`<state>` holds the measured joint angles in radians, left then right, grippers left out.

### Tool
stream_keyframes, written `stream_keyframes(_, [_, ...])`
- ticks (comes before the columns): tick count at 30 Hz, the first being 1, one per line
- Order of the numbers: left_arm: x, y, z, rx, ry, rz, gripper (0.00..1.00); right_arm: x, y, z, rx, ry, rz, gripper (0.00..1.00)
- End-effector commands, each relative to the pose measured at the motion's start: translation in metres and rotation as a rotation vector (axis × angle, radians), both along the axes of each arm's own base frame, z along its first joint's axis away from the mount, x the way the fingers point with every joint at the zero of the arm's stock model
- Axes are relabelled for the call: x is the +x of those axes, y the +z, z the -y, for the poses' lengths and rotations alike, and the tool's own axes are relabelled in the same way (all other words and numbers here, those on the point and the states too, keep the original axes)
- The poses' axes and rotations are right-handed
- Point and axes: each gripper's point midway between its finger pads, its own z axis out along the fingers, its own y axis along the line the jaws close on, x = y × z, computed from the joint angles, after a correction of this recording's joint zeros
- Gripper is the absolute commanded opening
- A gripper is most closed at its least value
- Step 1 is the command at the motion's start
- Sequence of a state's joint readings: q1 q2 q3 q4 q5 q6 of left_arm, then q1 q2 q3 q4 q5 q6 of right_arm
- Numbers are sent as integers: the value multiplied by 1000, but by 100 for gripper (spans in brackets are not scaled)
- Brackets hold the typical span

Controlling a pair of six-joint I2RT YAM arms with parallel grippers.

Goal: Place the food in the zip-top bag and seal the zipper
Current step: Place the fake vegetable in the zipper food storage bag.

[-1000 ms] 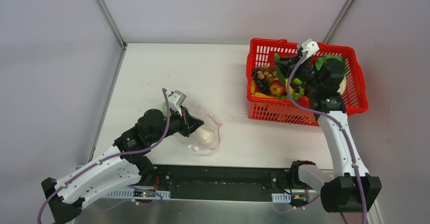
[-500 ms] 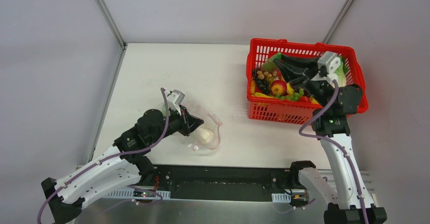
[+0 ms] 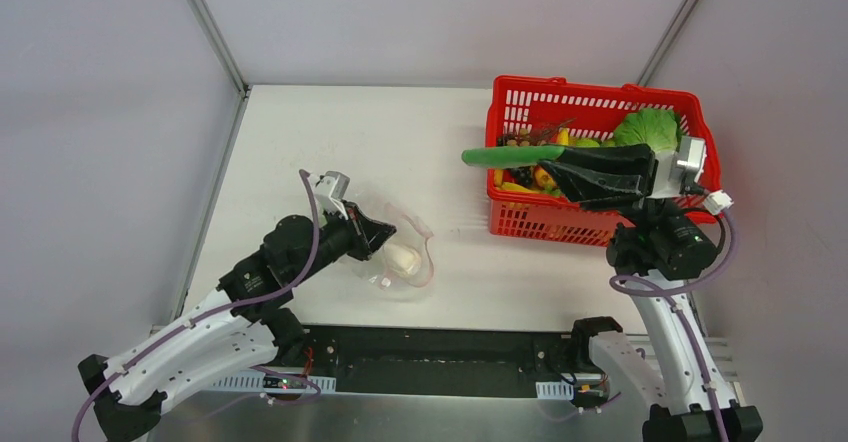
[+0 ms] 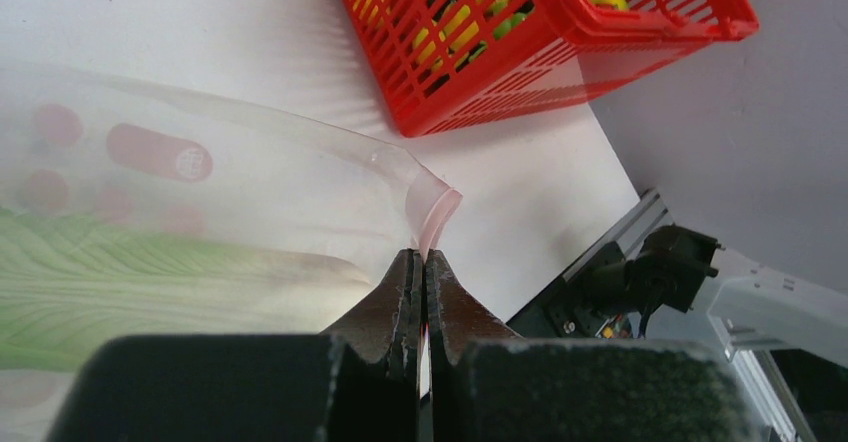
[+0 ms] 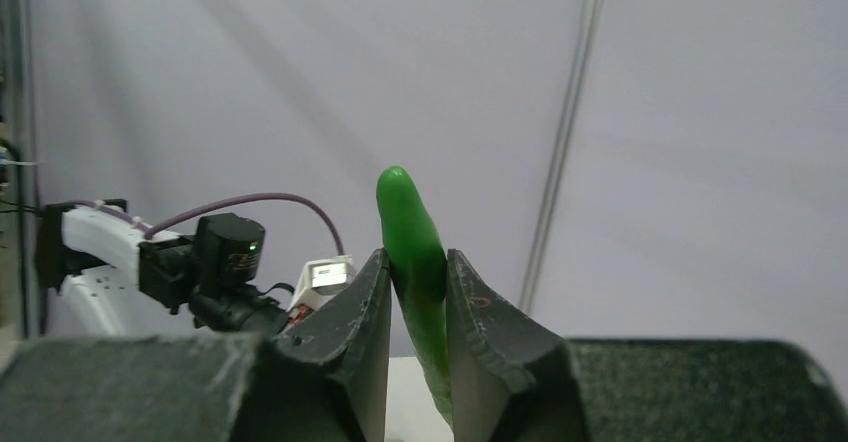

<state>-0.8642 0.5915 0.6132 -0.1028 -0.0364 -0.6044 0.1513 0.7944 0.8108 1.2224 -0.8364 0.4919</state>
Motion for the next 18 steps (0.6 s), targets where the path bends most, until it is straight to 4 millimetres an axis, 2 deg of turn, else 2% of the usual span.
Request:
stream_keyframes(1, [8,54,-10,-161,96,52,0,-36,-5,-5,30,195,1,3])
stream_keyframes(4, [9,64,-14,-185,122,47,0,-37,-18,-14,11,263,-30,4])
stream_keyframes(7, [9,71,-17,-190,132,48,0,-34,-37,-33,-65,353,-86,4])
stream_keyframes(9, [9,74,-18,-194,137,49,0,-41,-43,-45,-60,415,-94,4])
stream_keyframes(11, [10,76,-18,-199,142,51,0,-41,-55,-59,-60,425,-90,3])
stream_keyframes(14, [10,78,-18,-199,145,53,0,-43,-73,-88,-146,447,-120,3])
stream_keyframes(18, [10,79,-19,-204,149,55,0,-47,-93,-116,-206,410,-67,3])
